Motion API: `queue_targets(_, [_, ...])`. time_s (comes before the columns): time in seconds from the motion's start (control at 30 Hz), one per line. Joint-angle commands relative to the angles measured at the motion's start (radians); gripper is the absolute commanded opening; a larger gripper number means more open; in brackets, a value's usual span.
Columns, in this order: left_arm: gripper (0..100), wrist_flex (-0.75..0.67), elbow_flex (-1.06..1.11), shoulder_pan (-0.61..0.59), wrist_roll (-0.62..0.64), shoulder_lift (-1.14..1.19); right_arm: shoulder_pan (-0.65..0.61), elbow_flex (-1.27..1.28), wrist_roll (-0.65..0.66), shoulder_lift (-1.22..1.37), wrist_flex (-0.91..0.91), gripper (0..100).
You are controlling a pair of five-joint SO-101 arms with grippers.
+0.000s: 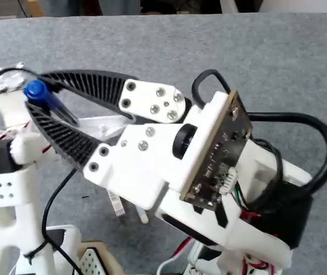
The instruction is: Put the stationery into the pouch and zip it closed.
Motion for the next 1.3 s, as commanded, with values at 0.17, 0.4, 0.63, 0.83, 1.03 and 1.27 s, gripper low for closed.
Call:
queue_targets(0.17, [3, 0.038, -0.071, 0.039, 0.089, -0.028, -0.012, 0.081, -0.014, -0.041, 0.035, 1.2])
queue_targets(0.4, [3, 0.038, -0.053, 0.035, 0.089, -0.034, -0.006, 0.277, -0.061, -0.044, -0.038, 1.2])
queue_targets(0.63, [3, 0.040, -0.053, 0.005, 0.089, -0.035, 0.074, 0.303, -0.061, -0.036, -0.061, 1.2])
queue_targets(0.83, [3, 0.041, -0.053, 0.005, 0.087, -0.035, 0.137, 0.340, -0.061, -0.039, -0.126, 1.2])
queue_targets(1.03, [3, 0.041, -0.053, 0.005, 0.087, -0.035, 0.137, 0.386, -0.061, -0.036, -0.160, 1.2])
queue_targets(1.27, [3, 0.041, -0.053, 0.004, 0.087, -0.035, 0.140, 0.427, -0.068, -0.045, -0.155, 1.2])
